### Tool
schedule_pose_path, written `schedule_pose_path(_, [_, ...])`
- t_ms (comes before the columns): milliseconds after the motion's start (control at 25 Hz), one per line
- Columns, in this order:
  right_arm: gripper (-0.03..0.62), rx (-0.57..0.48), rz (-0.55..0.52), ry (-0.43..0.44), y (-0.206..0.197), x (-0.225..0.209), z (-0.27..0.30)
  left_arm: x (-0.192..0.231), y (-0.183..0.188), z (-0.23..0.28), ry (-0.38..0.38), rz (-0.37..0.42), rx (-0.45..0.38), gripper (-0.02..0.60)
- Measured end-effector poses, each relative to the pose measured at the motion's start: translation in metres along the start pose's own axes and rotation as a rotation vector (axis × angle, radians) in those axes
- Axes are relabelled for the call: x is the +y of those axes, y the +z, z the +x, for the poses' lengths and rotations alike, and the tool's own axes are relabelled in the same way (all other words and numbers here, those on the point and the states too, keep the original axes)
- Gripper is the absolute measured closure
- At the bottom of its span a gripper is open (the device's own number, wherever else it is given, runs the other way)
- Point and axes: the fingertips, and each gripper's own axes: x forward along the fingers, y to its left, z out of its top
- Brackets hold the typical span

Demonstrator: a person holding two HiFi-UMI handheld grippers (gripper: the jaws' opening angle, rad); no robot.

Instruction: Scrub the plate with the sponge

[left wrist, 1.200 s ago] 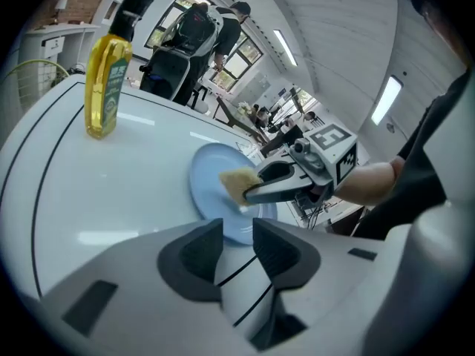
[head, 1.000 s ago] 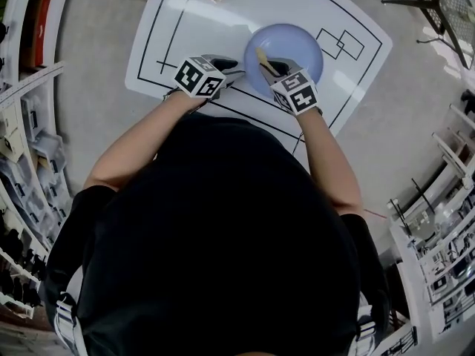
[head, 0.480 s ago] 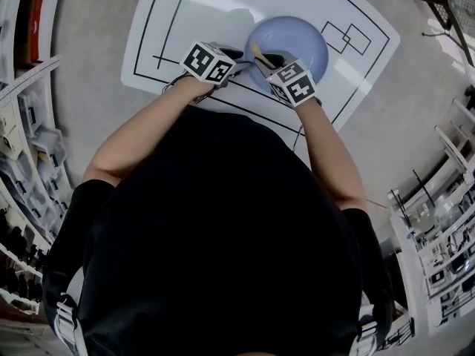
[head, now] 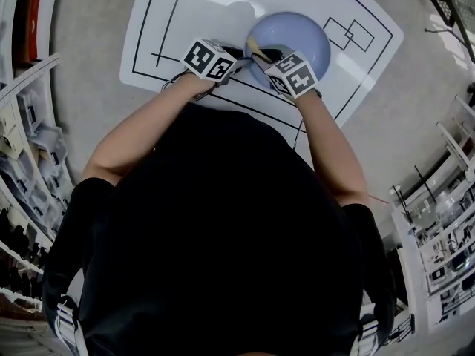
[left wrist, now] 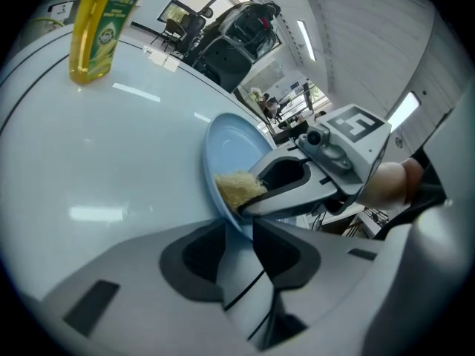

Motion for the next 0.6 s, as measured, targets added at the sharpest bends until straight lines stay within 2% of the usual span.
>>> schedule_pose_path(200, [0.559,-0.003,0.010,0.006,0.003,0.000,0.002,0.000,-0.002,-0.002,-0.004,-0.018,-0.004,0.463])
schedule_pose_path(600, [0.556,-0.004,0.003,0.006,0.016,-0.002,0.010,-0.001,-0.005,0.000,-0.010,-0.006,0.008,0.453])
